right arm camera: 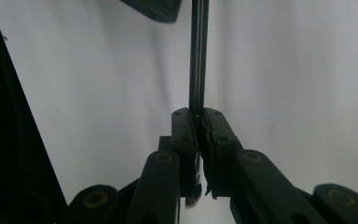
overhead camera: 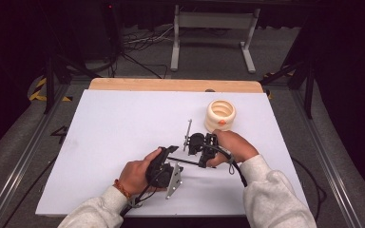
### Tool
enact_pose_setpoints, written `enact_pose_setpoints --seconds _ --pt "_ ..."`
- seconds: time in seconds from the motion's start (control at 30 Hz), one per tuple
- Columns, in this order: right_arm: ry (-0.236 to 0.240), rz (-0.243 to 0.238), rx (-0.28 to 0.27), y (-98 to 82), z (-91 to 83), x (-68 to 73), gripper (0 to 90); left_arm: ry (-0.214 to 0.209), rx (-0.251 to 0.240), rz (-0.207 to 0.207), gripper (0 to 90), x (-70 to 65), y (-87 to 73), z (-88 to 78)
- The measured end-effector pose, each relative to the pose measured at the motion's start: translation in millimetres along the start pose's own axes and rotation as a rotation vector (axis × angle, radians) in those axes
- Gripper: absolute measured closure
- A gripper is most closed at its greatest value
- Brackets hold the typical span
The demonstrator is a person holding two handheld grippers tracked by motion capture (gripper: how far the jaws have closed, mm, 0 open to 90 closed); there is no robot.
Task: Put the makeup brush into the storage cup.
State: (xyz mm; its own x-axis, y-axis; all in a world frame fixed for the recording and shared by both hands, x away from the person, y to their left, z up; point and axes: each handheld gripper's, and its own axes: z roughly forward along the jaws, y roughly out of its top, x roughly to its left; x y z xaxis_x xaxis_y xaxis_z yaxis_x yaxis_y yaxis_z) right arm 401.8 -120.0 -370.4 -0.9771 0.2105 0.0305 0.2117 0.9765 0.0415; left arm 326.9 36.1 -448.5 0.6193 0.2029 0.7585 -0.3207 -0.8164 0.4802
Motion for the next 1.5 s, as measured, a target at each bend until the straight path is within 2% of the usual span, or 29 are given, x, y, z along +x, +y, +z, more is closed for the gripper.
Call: enact_pose_setpoints --seconds 0.07,0.13,0.17,0.23,0.27,0.33,0.37,0.47,0.53,0.6,0.63,0.67,0.7,0.73,0.8,0.9,0.93,1.07,1.17,1.23,1.3,1.33,1.43,1.5 --pt "0.0 0.009 0.006 5.1 0.6 -2.1 84.5 -0.001 -0.015 0.023 34.4 0.4 2.5 1.2" --pt "0.012 0.015 0.016 10.5 2.5 -2.6 84.5 -0.003 -0.018 0.029 39.6 0.8 3.7 1.5" --pt "0.016 0.015 0.016 13.3 2.7 -3.4 84.5 -0.01 -0.006 0.035 43.5 0.7 4.2 1.2" --pt "0.005 0.015 0.027 18.4 3.2 -3.7 84.5 -0.011 -0.017 0.052 48.0 -0.3 6.0 2.3" --pt "0.008 0.023 0.026 20.9 3.7 -3.8 84.5 -0.017 -0.011 0.052 53.1 -2.2 6.5 2.3" --pt "-0.005 0.024 0.038 24.7 4.4 -3.8 84.5 -0.02 -0.011 0.103 59.5 -2.1 9.2 1.7" --pt "0.0 0.021 0.033 25.6 5.7 -2.8 84.5 -0.024 -0.017 0.102 62.2 -3.5 9.8 1.9" --pt "-0.008 0.033 0.037 28.1 5.2 -2.9 84.5 -0.036 -0.002 0.126 69.8 -5.3 12.4 2.4" --pt "-0.006 0.032 0.032 28.5 5.4 -2.3 84.5 -0.047 0.01 0.124 71.3 -8.9 13.5 4.0" --pt "-0.002 0.024 0.029 30.6 4.7 -0.5 84.5 -0.039 0.024 0.138 78.8 -11.8 15.5 5.6" --pt "-0.006 0.027 0.03 31.7 4.0 0.5 84.4 -0.038 0.045 0.174 80.2 -10.9 17.2 5.0" --pt "-0.013 0.021 0.037 32.5 4.0 0.9 84.5 -0.04 0.028 0.151 80.8 -13.0 17.4 6.5" --pt "-0.013 0.025 0.044 32.9 4.1 1.1 84.3 -0.038 0.067 0.197 81.7 -11.9 19.5 6.4" --pt "-0.018 0.026 0.048 33.4 3.5 0.4 84.2 -0.036 0.076 0.211 82.9 -13.0 20.4 7.8" --pt "-0.023 0.034 0.051 34.7 4.2 1.1 84.2 -0.032 0.071 0.179 83.6 -15.8 20.9 9.9" --pt "-0.028 0.051 0.058 37.5 5.3 0.6 84.2 -0.033 0.088 0.203 83.7 -14.4 22.1 10.3" --pt "-0.028 0.051 0.058 37.5 5.3 0.6 84.2 -0.032 0.116 0.237 83.7 -12.9 23.3 9.2" --pt "-0.046 0.048 0.075 42.2 6.4 3.0 84.0 -0.035 0.123 0.228 83.8 -12.3 22.7 8.7" --pt "-0.045 0.052 0.063 42.1 5.2 2.0 83.9 -0.033 0.126 0.228 83.9 -10.1 21.6 8.1" --pt "-0.043 0.058 0.048 41.4 2.8 1.2 82.7 -0.036 0.101 0.187 83.9 -10.9 19.9 9.2" --pt "-0.043 0.062 0.039 40.5 0.9 0.8 81.5 -0.041 0.088 0.166 83.9 -11.3 18.7 10.7" --pt "-0.04 0.059 0.03 39.4 -0.9 0.1 80.3 -0.047 0.138 0.212 84.0 -7.7 19.6 8.3" --pt "-0.046 0.073 0.015 35.9 -2.8 -0.8 78.6 -0.055 0.138 0.208 84.0 -6.7 18.9 9.0" --pt "-0.045 0.082 -0.005 32.7 -4.7 -2.0 75.5 -0.058 0.136 0.188 84.0 -5.4 16.7 9.3"
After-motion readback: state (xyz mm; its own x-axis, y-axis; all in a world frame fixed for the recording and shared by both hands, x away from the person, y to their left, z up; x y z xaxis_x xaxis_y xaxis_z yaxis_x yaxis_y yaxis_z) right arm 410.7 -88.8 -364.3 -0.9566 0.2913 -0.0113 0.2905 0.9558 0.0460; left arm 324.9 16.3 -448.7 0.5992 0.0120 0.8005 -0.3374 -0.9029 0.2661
